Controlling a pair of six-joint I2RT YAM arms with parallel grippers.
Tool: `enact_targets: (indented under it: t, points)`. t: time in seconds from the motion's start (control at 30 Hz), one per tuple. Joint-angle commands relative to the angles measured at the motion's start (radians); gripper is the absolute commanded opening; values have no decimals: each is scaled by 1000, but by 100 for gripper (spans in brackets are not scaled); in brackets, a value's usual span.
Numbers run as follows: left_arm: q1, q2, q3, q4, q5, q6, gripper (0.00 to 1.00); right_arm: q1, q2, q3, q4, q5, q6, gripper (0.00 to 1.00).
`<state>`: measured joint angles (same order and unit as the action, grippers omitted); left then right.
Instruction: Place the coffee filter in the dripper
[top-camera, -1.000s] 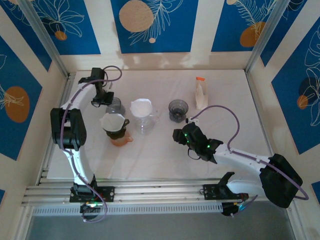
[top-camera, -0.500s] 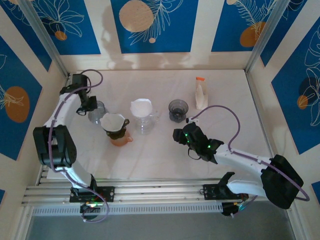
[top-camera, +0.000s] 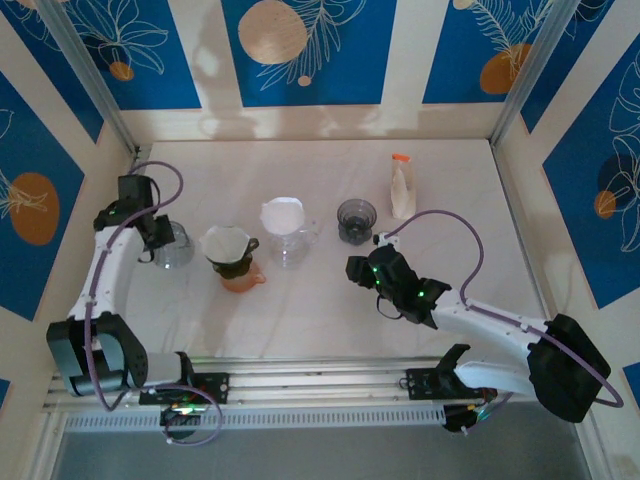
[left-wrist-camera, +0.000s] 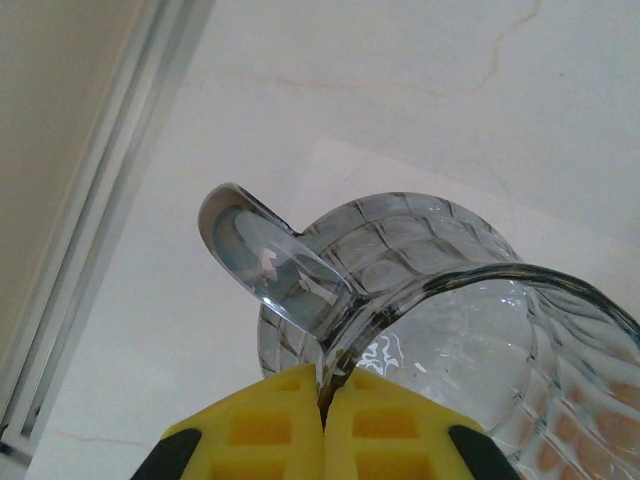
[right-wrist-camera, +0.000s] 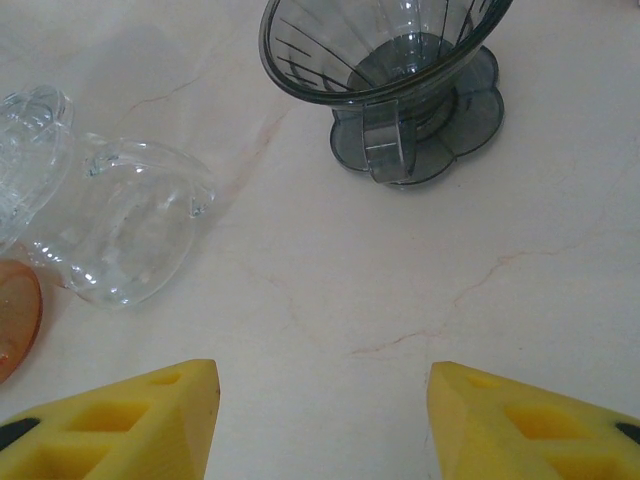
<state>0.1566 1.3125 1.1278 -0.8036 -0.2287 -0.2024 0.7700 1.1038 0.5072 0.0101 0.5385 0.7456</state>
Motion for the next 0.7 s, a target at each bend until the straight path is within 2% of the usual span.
enact_targets:
  t: [0.0,0.23,0.4,0.53,0.67]
  points:
    - [24,-52,42,11,31,-42,3,-6,-32,-22,7,-8,-3,58]
    - [20,-99,213,-17,215,-89,2,-6,-63,-37,1,-2,5,58]
    - [-43,-134,315,-19,294,-128,3,-7,-65,-27,-10,4,-1,58]
    - [-152,-143,393,-48,340,-152,3,-8,-74,-21,-27,10,-3,58]
    - [-379,-142,446,-107,279,-144,3,-9,-90,-21,-47,25,-4,58]
